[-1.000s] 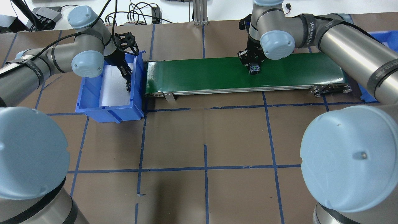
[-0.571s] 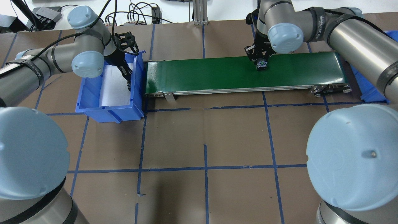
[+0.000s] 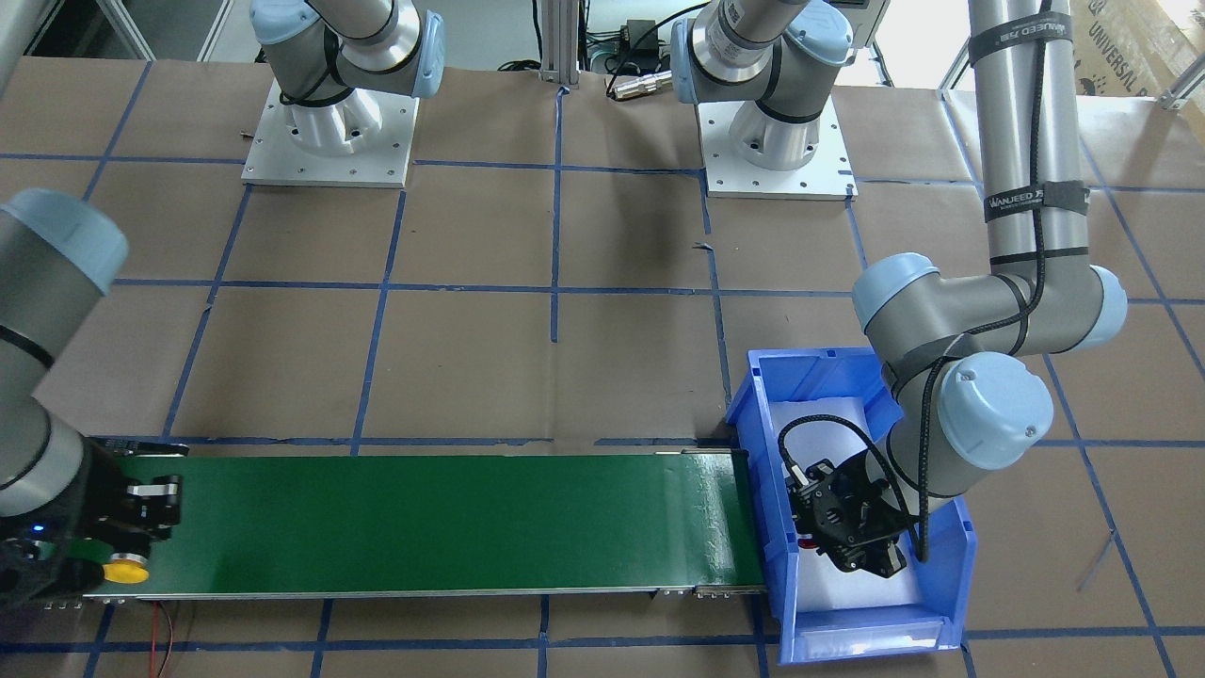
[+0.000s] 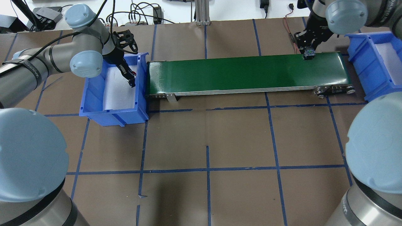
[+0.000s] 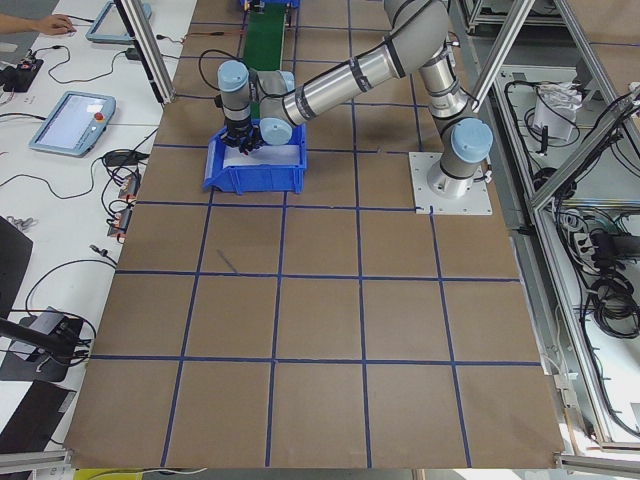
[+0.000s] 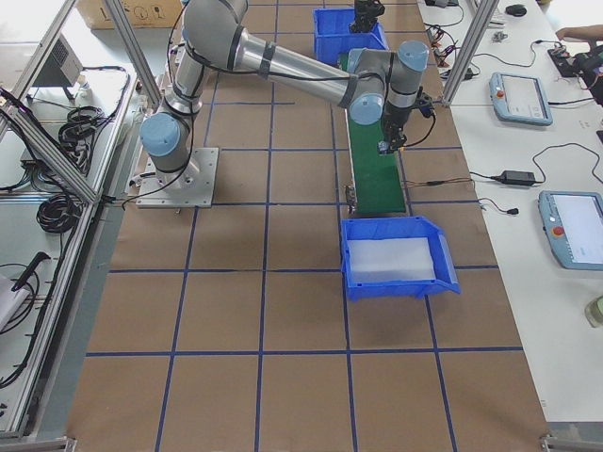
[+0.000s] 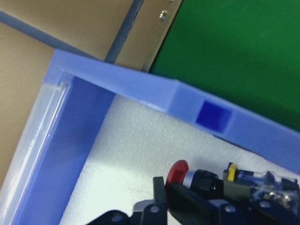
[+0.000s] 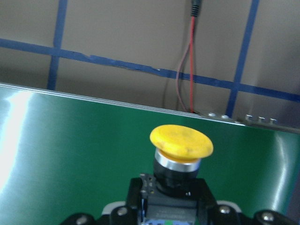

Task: Transport two buttons from left to right
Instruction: 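Carry yellow button to far bin with right gripper while left lifts red button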

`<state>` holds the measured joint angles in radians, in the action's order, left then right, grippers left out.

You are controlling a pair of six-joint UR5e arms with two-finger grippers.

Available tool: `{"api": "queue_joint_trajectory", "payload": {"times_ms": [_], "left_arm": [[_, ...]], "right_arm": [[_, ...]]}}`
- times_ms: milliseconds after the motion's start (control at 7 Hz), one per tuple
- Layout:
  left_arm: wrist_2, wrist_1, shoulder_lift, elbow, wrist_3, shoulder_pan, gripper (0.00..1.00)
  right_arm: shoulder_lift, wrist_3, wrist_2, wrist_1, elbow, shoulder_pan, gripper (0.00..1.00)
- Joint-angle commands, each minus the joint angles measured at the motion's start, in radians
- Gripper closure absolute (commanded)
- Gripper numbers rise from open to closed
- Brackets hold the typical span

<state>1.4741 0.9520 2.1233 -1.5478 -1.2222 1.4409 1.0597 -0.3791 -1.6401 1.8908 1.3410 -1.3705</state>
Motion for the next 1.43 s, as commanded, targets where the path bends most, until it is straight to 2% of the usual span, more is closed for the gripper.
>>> {"api": "queue_joint_trajectory", "payload": {"times_ms": [0, 286, 714, 1000, 1286], "left_arm": [[0.0, -0.001, -0.016, 0.005, 0.001, -0.005, 0.96], [0.002, -0.001, -0.022, 0.02, 0.006, -0.016, 0.96], [0.002, 0.013, -0.109, 0.026, 0.097, -0.013, 0.96], [0.002, 0.014, -0.149, 0.029, 0.253, -0.001, 0.96], [-0.003, 0.008, -0.142, 0.053, 0.451, 0.021, 0.96]], "right_arm": [[0.04, -0.035, -0.001, -0.054, -0.005, 0.143, 0.92], [0.045, -0.102, 0.005, -0.088, -0.006, 0.275, 0.92], [0.059, -0.289, -0.009, -0.145, -0.023, 0.428, 0.92], [0.052, -0.316, -0.007, -0.159, -0.028, 0.464, 0.92], [0.002, -0.317, -0.009, -0.13, -0.048, 0.465, 0.92]]}}
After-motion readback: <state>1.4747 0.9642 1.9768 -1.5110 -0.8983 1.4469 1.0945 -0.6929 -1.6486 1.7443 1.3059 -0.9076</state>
